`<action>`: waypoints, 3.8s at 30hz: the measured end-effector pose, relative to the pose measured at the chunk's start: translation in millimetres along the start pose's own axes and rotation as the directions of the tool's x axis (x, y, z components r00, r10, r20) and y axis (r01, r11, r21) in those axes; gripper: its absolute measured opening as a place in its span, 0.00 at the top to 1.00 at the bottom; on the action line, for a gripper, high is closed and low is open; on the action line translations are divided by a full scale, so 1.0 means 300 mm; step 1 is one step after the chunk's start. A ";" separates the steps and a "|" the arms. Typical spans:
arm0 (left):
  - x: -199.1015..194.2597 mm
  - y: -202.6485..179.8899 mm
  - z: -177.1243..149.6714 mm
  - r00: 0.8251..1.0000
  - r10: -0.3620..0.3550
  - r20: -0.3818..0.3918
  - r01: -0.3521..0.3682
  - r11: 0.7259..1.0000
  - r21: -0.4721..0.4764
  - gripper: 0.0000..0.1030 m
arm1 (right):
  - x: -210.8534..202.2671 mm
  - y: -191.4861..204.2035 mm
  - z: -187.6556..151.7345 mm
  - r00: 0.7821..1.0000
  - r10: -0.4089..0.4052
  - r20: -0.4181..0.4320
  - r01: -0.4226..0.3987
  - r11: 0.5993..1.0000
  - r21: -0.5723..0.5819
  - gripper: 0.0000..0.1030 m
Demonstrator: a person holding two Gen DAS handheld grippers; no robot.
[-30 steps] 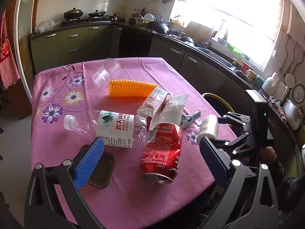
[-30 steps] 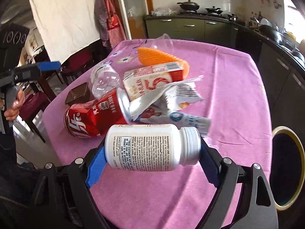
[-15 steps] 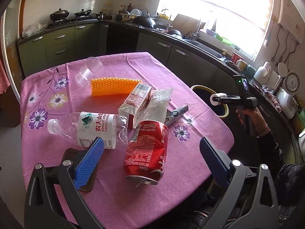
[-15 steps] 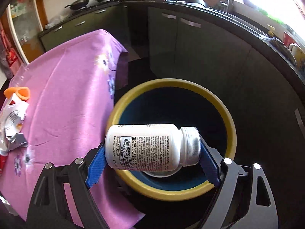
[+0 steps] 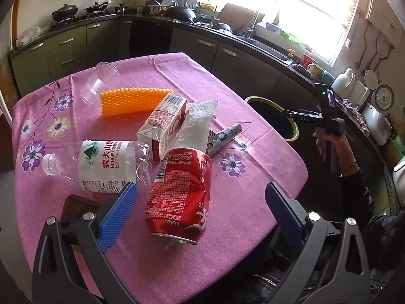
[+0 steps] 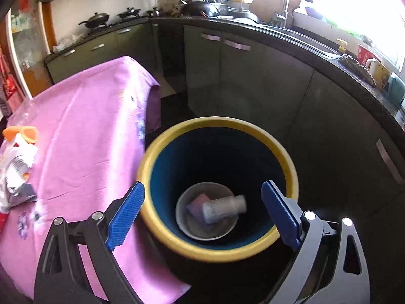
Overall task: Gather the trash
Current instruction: 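Drop the pill bottle into the bin by opening the right gripper, then grasp the red cola can with the left gripper, then carry the cola can over the bin and open the left gripper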
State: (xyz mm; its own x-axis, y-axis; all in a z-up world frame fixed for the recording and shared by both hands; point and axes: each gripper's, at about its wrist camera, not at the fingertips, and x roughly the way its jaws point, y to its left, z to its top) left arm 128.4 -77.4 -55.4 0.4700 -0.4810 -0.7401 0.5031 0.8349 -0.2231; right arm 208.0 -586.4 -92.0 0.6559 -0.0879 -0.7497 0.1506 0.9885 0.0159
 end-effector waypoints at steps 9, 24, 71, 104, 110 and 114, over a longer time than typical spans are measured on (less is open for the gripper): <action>0.092 0.007 -0.004 0.993 -0.021 -0.112 0.021 1.000 -0.005 0.07 | -0.113 0.144 -0.063 0.994 0.099 0.038 -0.098 0.994 -0.041 0.10; 0.269 0.090 0.021 0.962 -0.014 -0.273 -0.005 0.998 -0.068 0.07 | -0.078 0.194 -0.088 0.989 0.148 0.008 -0.147 0.987 -0.062 0.10; 0.200 -0.327 0.209 0.986 0.032 -0.166 0.013 0.965 0.260 0.35 | -0.152 0.016 -0.199 0.973 0.221 0.066 -0.224 0.973 0.057 0.10; 0.597 -0.733 0.605 0.991 -0.122 -0.056 0.133 0.930 0.344 0.13 | -0.345 -0.340 -0.358 0.989 0.075 0.125 -0.108 0.955 0.277 0.09; 0.272 -0.485 0.476 0.995 -0.044 0.088 0.022 0.970 0.242 0.12 | -0.306 -0.167 -0.284 0.979 0.172 0.108 -0.187 0.972 0.143 0.09; 0.081 -0.320 0.363 0.980 0.066 0.187 -0.095 0.984 0.150 0.10 | -0.285 0.002 -0.229 0.961 0.260 0.090 -0.263 0.965 0.014 0.09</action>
State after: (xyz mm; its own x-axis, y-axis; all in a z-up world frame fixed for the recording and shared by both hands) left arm 170.5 -198.3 17.2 0.6295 -0.4665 -0.6214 0.5593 0.8272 -0.0543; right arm 101.3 -569.9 -73.4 0.7361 0.1618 -0.6573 -0.0165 0.9750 0.2215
